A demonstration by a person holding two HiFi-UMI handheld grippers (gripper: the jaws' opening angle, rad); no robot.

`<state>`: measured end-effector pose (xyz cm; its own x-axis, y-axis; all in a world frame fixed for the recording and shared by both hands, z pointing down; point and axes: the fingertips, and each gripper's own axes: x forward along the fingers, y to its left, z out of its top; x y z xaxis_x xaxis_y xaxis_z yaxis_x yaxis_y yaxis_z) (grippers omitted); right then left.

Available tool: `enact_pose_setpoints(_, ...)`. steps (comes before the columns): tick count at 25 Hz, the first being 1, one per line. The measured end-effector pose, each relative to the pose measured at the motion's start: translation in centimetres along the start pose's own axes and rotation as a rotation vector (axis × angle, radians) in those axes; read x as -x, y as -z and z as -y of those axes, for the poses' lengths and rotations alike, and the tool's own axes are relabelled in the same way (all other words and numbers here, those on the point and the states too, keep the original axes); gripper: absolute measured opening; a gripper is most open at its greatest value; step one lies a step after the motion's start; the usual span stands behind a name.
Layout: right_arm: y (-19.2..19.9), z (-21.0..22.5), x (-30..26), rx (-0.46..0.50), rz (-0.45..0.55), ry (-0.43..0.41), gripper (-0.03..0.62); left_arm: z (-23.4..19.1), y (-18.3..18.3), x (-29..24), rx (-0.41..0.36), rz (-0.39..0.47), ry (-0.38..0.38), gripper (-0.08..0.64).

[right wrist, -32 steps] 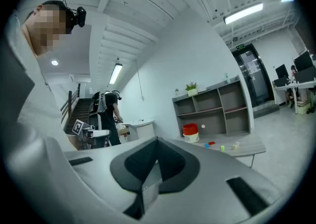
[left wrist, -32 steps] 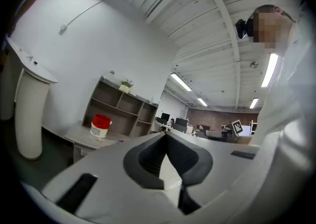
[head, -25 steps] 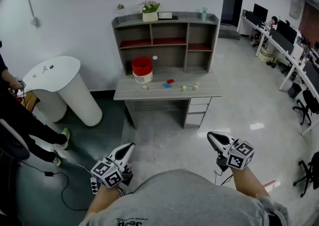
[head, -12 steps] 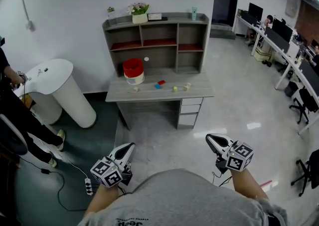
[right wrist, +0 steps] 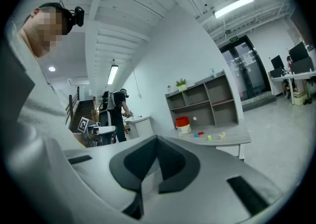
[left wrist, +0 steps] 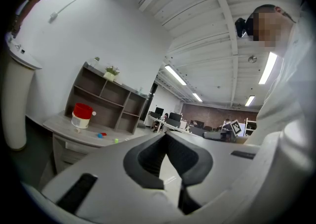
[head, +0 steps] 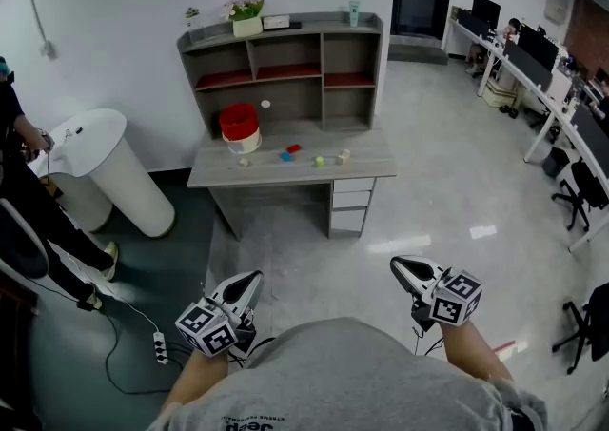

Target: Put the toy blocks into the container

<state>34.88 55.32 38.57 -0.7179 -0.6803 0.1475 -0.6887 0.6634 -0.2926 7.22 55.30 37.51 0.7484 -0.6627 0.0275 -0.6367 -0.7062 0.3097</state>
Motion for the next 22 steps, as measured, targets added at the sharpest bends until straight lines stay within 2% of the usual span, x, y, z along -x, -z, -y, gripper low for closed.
enact_pose_setpoints(4, 0.0, 1.2, -1.3, -0.016, -0.003, -0.004, 0.003, -1.0, -0.1, -1.2, -0.002, -0.024, 0.006, 0.009)
enact_pose_setpoints(8, -0.8, 2.2, -3.9, -0.025, 0.008, 0.014, 0.003, -3.8, -1.4, -2.6, 0.001, -0.022, 0.028, 0.009)
enact_pose_setpoints(17, -4.4, 2.9, -14.4, 0.01, 0.0, 0.078, 0.005, -14.5, -5.6, -3.5, -0.009, -0.03, 0.095, 0.009)
enact_pose_setpoints(22, -5.3, 3.6, -20.5, 0.031, -0.014, 0.076, 0.005, -20.2, -6.5, -3.6, 0.009, -0.029, 0.085, 0.009)
